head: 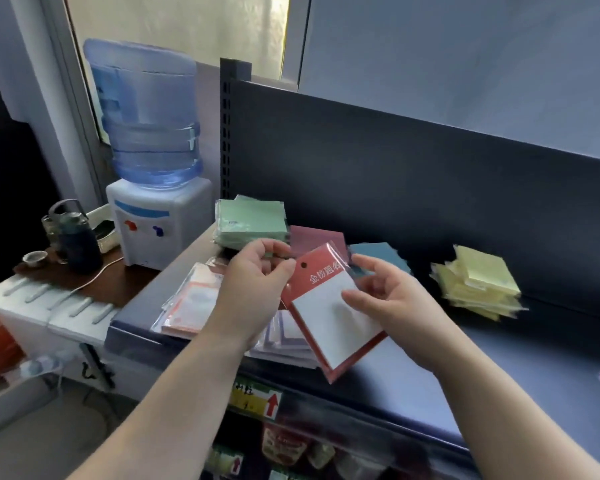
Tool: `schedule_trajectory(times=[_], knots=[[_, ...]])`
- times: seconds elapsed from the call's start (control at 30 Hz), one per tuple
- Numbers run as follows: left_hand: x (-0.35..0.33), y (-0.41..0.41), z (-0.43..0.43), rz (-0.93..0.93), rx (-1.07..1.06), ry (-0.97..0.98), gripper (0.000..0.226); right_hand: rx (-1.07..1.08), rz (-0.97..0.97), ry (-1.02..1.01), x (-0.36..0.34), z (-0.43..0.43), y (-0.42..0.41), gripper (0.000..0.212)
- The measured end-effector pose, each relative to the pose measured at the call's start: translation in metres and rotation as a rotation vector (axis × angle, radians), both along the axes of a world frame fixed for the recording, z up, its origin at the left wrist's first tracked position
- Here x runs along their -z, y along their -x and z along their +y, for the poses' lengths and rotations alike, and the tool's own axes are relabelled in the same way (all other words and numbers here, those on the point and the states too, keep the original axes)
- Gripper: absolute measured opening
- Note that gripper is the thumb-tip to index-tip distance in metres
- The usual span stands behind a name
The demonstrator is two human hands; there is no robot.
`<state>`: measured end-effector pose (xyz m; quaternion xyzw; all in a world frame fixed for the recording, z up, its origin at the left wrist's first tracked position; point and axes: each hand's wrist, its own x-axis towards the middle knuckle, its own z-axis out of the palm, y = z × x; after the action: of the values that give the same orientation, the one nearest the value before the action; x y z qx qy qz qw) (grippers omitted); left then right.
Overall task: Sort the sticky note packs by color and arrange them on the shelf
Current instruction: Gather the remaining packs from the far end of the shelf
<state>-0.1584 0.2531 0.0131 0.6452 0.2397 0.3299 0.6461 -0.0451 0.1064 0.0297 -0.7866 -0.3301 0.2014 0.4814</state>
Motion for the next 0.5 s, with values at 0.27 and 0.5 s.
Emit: schedule_trajectory(times=[0.27, 0.5], knots=[[0.007, -0.041, -0.041, 0.004, 0.164, -0.309, 0.025, 0.406, 0.241, -0.091, 0.016, -0.068, -0.026, 0.045], [0.011, -0.061, -0.075, 0.088, 0.285, -0.486, 0.024, 0.408, 0.063, 0.187, 0.034, -0.095, -0.029, 0.061]])
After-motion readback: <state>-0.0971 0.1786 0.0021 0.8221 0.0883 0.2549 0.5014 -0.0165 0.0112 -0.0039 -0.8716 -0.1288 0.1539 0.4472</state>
